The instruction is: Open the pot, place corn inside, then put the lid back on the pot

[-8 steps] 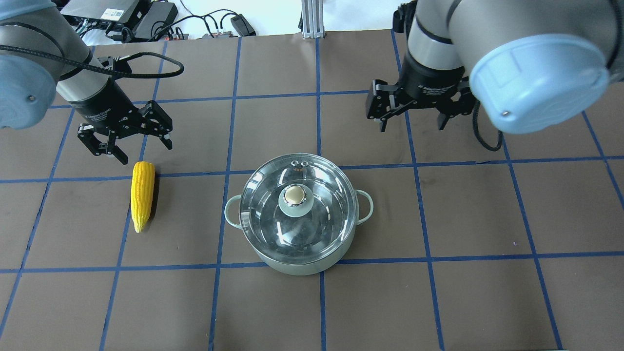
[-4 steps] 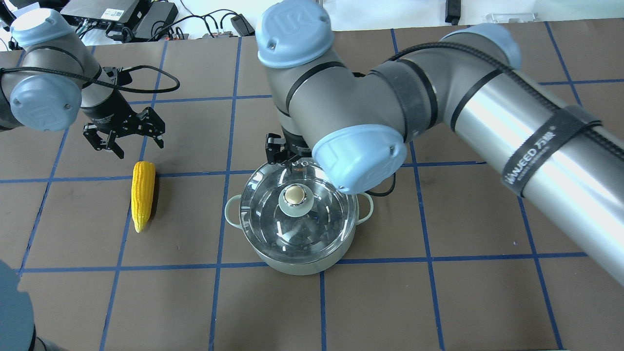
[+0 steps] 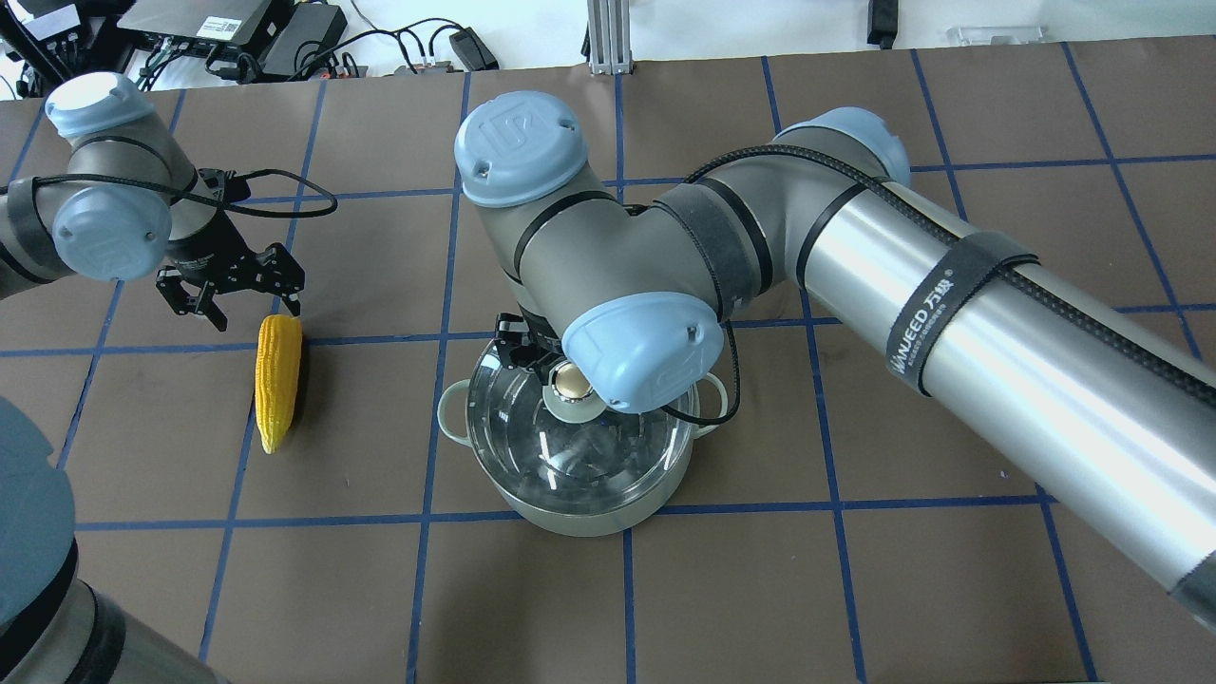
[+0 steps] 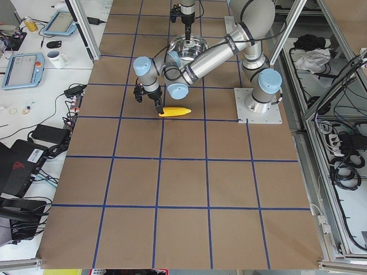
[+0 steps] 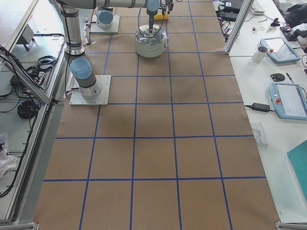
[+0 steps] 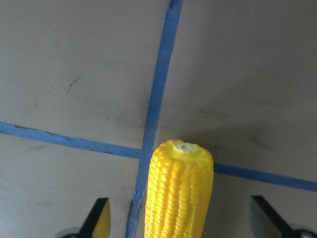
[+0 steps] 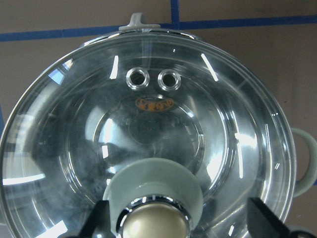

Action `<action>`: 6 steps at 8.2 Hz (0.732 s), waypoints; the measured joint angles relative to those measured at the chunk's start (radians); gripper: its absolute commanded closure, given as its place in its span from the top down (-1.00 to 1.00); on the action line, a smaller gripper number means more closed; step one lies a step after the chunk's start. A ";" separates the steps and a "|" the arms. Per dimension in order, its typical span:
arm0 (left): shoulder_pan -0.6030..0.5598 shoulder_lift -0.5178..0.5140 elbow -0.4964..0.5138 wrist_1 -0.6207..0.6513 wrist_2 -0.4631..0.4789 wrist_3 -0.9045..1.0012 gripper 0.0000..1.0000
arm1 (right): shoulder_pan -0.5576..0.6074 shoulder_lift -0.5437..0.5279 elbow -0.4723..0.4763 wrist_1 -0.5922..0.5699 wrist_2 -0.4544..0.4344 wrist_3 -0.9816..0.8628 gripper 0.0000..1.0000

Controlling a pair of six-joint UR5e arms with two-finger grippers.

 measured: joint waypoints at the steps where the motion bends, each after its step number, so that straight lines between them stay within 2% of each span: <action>1: 0.003 -0.011 -0.030 0.032 0.001 0.004 1.00 | 0.001 0.007 0.004 -0.003 0.018 0.000 0.76; 2: 0.005 -0.016 -0.067 0.068 0.001 0.006 0.96 | 0.001 0.009 0.006 -0.005 0.032 0.000 0.69; 3: 0.006 -0.018 -0.093 0.090 0.001 0.011 0.44 | 0.001 0.010 0.006 -0.006 0.039 0.000 0.61; 4: 0.006 -0.017 -0.106 0.099 0.001 0.033 0.02 | 0.001 0.010 0.006 -0.007 0.043 0.000 0.48; 5: 0.006 -0.015 -0.111 0.099 0.001 0.061 -0.05 | 0.001 0.010 0.006 -0.009 0.044 0.001 0.31; 6: 0.005 -0.011 -0.113 0.098 -0.002 0.089 -0.23 | 0.001 0.010 0.005 -0.011 0.045 0.001 0.17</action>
